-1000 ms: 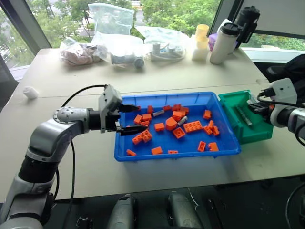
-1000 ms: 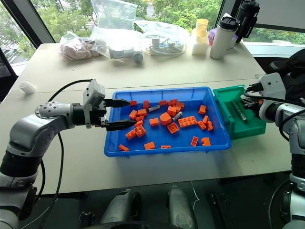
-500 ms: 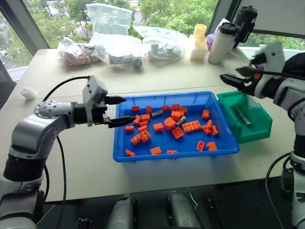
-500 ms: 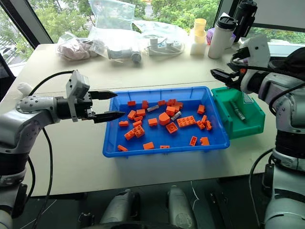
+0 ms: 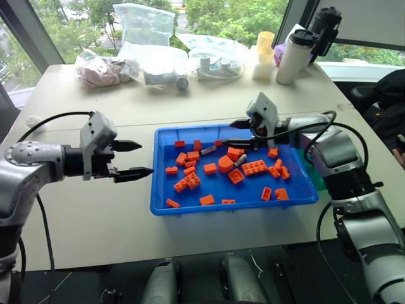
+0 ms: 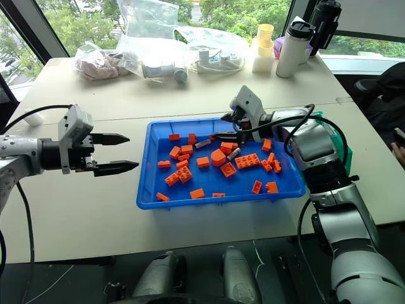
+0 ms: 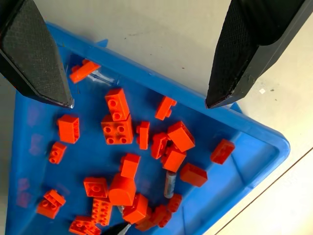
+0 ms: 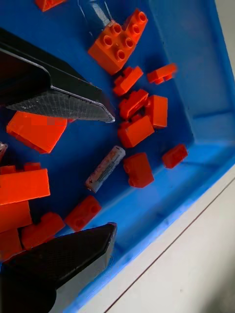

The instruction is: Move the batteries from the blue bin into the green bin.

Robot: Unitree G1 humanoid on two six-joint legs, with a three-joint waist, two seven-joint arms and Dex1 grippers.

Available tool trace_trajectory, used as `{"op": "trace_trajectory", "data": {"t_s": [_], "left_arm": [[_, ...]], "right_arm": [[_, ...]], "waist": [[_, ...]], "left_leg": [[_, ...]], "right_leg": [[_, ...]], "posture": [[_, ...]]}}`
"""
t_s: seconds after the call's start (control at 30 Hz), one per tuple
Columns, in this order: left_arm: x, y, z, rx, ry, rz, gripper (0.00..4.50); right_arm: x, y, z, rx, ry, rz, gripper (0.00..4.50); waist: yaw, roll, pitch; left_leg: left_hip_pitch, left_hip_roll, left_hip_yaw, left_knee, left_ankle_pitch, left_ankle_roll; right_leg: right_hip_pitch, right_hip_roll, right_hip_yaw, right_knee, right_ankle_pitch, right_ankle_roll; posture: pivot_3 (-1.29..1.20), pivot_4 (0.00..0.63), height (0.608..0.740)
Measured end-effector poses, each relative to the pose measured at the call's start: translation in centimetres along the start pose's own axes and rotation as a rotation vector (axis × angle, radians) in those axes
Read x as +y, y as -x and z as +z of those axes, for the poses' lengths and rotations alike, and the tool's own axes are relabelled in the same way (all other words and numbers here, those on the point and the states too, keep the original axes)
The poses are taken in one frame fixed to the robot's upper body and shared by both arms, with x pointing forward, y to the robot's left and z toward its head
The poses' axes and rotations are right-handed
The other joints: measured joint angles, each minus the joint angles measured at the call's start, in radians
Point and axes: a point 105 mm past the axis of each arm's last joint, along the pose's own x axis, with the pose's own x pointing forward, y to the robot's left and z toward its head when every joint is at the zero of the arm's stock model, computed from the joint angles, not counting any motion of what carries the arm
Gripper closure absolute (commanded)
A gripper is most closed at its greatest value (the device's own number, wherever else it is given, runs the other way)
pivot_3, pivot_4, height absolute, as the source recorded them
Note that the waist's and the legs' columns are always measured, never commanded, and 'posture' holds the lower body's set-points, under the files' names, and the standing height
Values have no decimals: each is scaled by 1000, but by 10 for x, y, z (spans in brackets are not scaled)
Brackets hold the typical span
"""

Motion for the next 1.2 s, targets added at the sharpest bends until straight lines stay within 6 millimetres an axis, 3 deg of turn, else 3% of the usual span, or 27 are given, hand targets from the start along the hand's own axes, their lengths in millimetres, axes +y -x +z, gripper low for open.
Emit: {"op": "trace_trajectory", "data": {"t_s": [0.23,0.6,0.7,0.87,1.07,1.2], "left_arm": [[-1,3,0,0,6,22,0],[-5,1,2,-19,11,39,0],[-4,-1,1,-26,17,45,0],[-4,-3,0,-38,26,53,0],[-7,-3,0,-36,20,56,0],[-8,-4,1,-50,27,52,0]], "right_arm": [[-3,-21,-1,11,22,49,1135],[-3,-51,-21,160,63,117,1135],[-4,-57,-23,192,48,113,1940],[-8,-59,-25,249,97,104,4371],[-13,-60,-20,222,116,77,4469],[-32,-39,3,132,88,-29,4469]], "waist": [[2,0,0],[-2,0,0],[-2,0,0],[-1,0,0],[-2,0,0],[1,0,0]], "left_leg": [[0,-1,0,0,0,0],[0,-1,0,0,1,-1],[0,-1,0,0,1,-1],[0,-1,0,0,1,-2],[0,-1,0,0,1,-2],[0,-1,0,0,1,-2]], "right_leg": [[0,-1,0,0,0,0],[0,-1,0,0,0,0],[0,-1,0,0,0,0],[0,-1,0,0,0,0],[0,-2,0,1,0,0],[-1,-3,0,0,0,0]], "posture": [[0,150,740],[0,150,740],[0,150,740],[0,150,740],[0,150,740],[0,150,740]]}}
